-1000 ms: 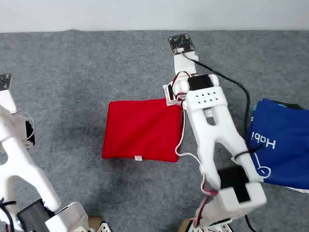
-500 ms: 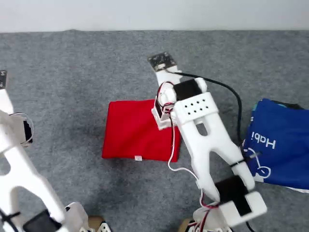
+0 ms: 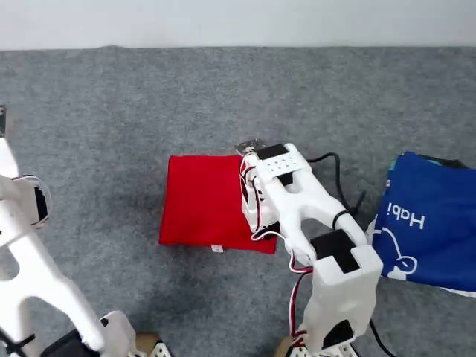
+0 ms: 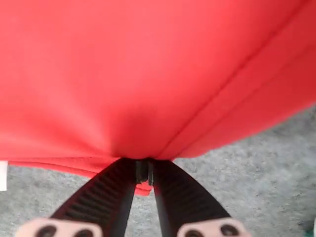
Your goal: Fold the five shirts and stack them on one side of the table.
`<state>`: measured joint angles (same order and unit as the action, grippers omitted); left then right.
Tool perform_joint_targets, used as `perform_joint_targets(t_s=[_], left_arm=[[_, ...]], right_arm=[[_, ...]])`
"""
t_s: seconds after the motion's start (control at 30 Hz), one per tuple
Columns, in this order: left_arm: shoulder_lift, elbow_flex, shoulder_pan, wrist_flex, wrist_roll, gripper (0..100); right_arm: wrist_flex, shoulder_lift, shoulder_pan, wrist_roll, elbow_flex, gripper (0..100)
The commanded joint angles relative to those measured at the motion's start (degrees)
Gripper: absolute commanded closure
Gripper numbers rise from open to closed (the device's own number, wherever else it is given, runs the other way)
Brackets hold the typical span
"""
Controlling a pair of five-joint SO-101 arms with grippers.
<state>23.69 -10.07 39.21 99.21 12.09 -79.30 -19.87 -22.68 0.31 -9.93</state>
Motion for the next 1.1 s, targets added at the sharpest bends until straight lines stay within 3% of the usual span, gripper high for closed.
perform_joint_targets(t_s=[0.0, 0.2, 0.53, 0.7, 1.07], left_arm=[[2.02, 0.75, 0.26, 1.23, 0.44, 100], [2.02, 0.75, 0.18, 1.23, 0.53, 100], [1.67, 0.75, 0.00, 1.23, 0.53, 100], [1.67, 0.75, 0.00, 1.23, 0.62, 100], [1.58, 0.75, 0.26, 1.23, 0.70, 100]], right_arm=[[-2.86, 5.49, -1.01, 0.53, 6.68, 98.8], [-4.35, 9.36, -1.71, 0.53, 17.85, 98.8], [15.87, -4.97, 3.12, 7.03, 19.87, 98.8], [19.03, -9.01, 5.41, 7.03, 21.98, 98.8], [1.80, -2.77, 3.38, 6.68, 33.85, 98.8]])
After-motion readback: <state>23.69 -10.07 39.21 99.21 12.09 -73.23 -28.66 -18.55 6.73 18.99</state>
